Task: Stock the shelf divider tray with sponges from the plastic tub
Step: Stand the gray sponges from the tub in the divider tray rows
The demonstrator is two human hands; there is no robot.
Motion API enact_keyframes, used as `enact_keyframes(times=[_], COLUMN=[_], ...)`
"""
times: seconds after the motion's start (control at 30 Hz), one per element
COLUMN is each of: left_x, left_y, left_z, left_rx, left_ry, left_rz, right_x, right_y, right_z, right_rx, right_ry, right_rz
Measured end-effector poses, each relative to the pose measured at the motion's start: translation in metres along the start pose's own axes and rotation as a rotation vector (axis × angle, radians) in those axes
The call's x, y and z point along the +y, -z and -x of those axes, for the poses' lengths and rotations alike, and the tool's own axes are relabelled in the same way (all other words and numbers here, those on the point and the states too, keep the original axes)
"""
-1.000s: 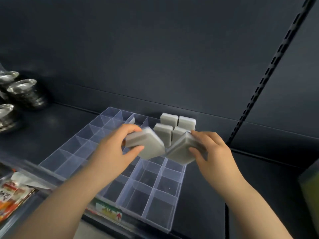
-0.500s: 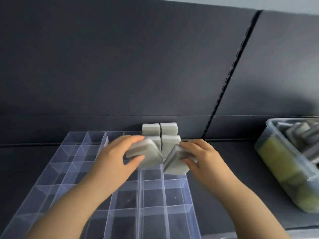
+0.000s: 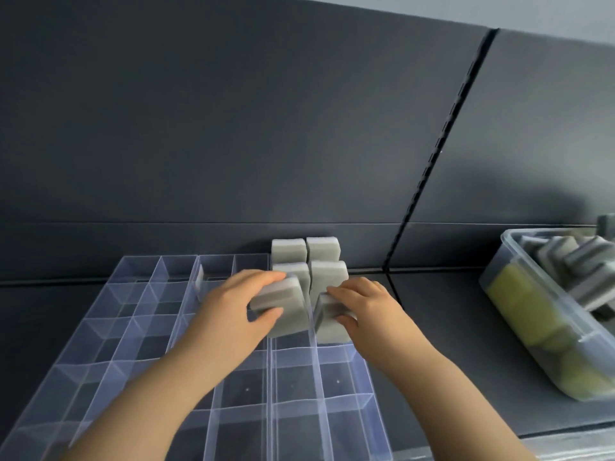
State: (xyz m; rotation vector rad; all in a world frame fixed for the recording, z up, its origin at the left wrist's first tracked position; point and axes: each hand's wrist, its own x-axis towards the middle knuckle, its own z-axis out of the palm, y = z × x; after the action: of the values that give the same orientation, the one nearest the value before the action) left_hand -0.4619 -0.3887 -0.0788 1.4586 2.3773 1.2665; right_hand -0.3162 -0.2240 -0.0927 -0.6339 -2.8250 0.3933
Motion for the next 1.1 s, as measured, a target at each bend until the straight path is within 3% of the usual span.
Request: enact_keyframes(times=[0.7, 1.1], left_x=[-0.005, -0.013], left_y=[-0.038, -0.052], left_z=[-0.004, -0.006], left_rx=[-0.19, -0.206], left_ry=[0.098, 0.144], left_rz=[-0.085, -0.129], right_x=[0.011, 0.013], right_y=[-0.02, -0.02], right_z=[-0.004, -0.003], right_rx=[-0.02, -0.009], right_ry=[0.002, 0.039], right_rz=[-0.061, -0.077])
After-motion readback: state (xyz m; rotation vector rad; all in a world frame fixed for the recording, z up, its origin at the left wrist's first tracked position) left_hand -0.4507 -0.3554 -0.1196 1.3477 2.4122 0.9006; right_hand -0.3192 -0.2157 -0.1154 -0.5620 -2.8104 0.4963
